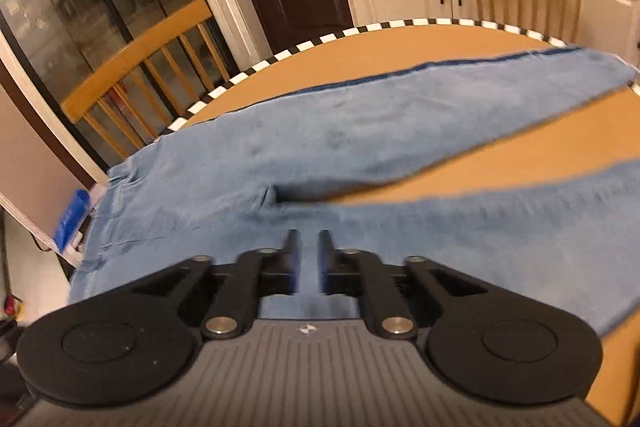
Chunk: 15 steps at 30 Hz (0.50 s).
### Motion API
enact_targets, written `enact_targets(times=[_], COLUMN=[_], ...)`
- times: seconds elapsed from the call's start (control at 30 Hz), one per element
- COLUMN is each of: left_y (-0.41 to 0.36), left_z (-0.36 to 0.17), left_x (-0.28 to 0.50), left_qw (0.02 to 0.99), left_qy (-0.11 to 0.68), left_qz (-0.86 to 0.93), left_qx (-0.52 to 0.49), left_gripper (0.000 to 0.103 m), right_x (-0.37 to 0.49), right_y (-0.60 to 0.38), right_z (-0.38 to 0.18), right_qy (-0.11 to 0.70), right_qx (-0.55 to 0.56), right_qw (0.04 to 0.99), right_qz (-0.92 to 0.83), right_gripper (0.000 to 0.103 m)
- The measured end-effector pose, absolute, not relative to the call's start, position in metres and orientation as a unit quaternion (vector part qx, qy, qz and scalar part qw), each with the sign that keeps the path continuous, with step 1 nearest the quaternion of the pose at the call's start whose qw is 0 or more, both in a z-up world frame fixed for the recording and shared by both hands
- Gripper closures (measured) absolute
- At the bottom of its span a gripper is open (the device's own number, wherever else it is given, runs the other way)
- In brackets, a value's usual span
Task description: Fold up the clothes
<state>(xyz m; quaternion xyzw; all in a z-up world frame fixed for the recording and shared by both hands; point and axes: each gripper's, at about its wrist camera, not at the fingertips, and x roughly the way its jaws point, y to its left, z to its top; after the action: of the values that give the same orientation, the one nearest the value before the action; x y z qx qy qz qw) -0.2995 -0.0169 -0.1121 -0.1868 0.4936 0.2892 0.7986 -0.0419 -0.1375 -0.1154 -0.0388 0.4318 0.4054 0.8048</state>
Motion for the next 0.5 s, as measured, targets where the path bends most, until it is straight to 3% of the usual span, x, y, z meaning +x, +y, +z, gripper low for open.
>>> enact_targets(times=[0.2,0.3,0.5], left_y=[-0.016,-0.013,-0.005], left_z=[-0.105,-0.106,-0.113], left_x=[-0.309,-0.312,-0.317], left_qw=[0.799,0.799,0.8], left_qy=[0.482,0.482,0.483], left_qz=[0.287,0.283,0.271], left_qx=[-0.215,-0.221,-0.231], left_gripper=[0.005,0.005,0.005], right_x=[-0.031,-0.025,-0.017], right_y=[-0.064,-0.047,-0.054], right_z=[-0.131,-0.156,-0.165], right_qy=[0.431,0.445,0.456], right_qx=[-0.064,-0.125,-0.076], right_qw=[0.781,0.785,0.786], right_qz=[0.447,0.413,0.41], right_gripper=[0.095,0.1,0.1])
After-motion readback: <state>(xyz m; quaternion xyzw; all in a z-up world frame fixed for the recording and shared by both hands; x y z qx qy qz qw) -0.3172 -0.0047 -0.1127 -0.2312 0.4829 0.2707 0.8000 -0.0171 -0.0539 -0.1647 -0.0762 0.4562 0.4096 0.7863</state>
